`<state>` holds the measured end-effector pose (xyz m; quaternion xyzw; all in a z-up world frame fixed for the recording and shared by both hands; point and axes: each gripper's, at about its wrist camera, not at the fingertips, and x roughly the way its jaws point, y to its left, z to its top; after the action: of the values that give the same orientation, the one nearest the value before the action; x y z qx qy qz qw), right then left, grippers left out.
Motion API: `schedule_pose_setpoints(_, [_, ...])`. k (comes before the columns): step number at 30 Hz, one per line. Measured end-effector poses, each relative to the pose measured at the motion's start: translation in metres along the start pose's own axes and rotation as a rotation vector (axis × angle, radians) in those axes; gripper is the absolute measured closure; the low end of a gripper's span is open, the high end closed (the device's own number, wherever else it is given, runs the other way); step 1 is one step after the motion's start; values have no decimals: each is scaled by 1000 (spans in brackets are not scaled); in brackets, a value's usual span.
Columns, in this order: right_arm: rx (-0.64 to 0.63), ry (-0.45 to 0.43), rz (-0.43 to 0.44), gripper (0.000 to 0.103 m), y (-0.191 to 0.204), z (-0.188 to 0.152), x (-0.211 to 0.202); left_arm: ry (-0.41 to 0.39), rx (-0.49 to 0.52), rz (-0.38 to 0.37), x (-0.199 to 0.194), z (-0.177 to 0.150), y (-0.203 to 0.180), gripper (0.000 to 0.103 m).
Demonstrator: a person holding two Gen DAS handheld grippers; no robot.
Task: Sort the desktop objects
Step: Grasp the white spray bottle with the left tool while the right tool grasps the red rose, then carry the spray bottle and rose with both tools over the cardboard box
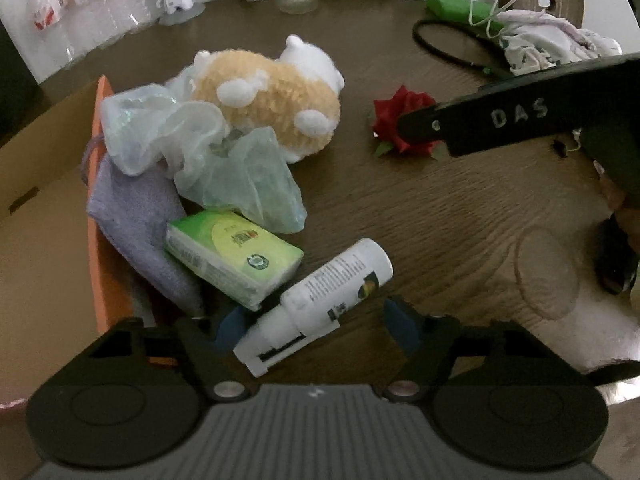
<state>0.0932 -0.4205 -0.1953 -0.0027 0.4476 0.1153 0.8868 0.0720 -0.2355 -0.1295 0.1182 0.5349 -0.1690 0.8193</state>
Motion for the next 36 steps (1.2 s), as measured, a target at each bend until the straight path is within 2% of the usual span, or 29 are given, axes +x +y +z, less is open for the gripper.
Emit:
schedule_pose_setpoints(3, [-19,-10,-6,16,-1,-1,10,6,-3,6,4,2,-1,28])
schedule_pose_setpoints(9, [-42,-35,-3,26,-3,0,30,10,-19,16,9,8,-3,36])
schedule_pose_setpoints(13, [-41,-53,-6,53,-4,-2,40,4,-28,15,9,12,-2,43])
schedule_pose_setpoints(16, [-55,-58,2,55,-3,-4,41,-6,-36,16,10,14,-1,48])
schedule_pose_setpoints(18, [-69,-60,7,58,-2,-6,41,-14,-39,18,10,15,-1,55])
schedule_pose_setpoints(20, [-78,-61,3,61,0,-9,40,-20,-40,21,10,16,-1,66])
schedule_pose_setpoints(25, [-86,-57,-15,65,4,-13,35,-24,-35,17,8,16,-3,71])
schedule_pose_setpoints(36, [-55,-57,-17,66,4,-27,14,-36,-34,-5,0,8,-5,72])
